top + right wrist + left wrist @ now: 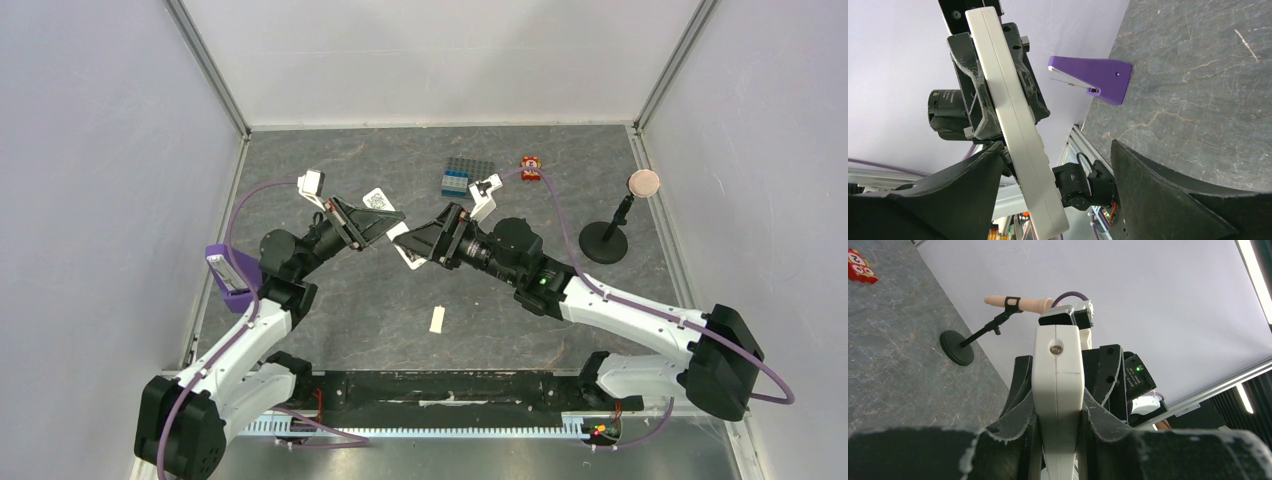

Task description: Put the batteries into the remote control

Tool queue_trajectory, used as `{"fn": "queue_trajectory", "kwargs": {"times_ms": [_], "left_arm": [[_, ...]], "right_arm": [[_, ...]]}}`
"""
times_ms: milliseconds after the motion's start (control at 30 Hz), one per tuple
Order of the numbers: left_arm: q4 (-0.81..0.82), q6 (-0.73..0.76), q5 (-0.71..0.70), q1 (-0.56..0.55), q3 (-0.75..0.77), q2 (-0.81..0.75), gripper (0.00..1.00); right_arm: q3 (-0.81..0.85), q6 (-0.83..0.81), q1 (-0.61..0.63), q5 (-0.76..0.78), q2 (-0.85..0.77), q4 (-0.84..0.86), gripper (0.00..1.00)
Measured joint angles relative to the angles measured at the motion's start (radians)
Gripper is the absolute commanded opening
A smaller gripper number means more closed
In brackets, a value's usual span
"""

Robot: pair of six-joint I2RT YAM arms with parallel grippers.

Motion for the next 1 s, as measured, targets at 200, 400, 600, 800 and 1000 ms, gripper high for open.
{"fn": "queue_trajectory", "kwargs": {"times_ms": [200,400,600,800,1000], "left_arm": [[0.005,-0.001,0.01,0.0,0.0,0.0,0.02],[0.009,-0.001,0.01,0.0,0.0,0.0,0.02],[0.009,-0.001,0.01,0.0,0.0,0.01,0.02],[0.012,-0.001,0.011,0.0,0.0,0.013,0.02],[0.016,-0.001,0.014,0.0,-0.002,0.013,0.02]], "right_arm": [[0.0,0.009,-0.001,-0.032,0.004,0.015,0.76],[0.0,0.003,-0.008,-0.062,0.008,0.023,0.92],[0.001,-0.023,-0.018,-0.073,0.001,0.029,0.94],[0.0,-0.023,-0.05,-0.061,-0.043,0.038,0.92],[-0.002,-0.014,-0.067,-0.062,-0.044,0.039,0.82]]}}
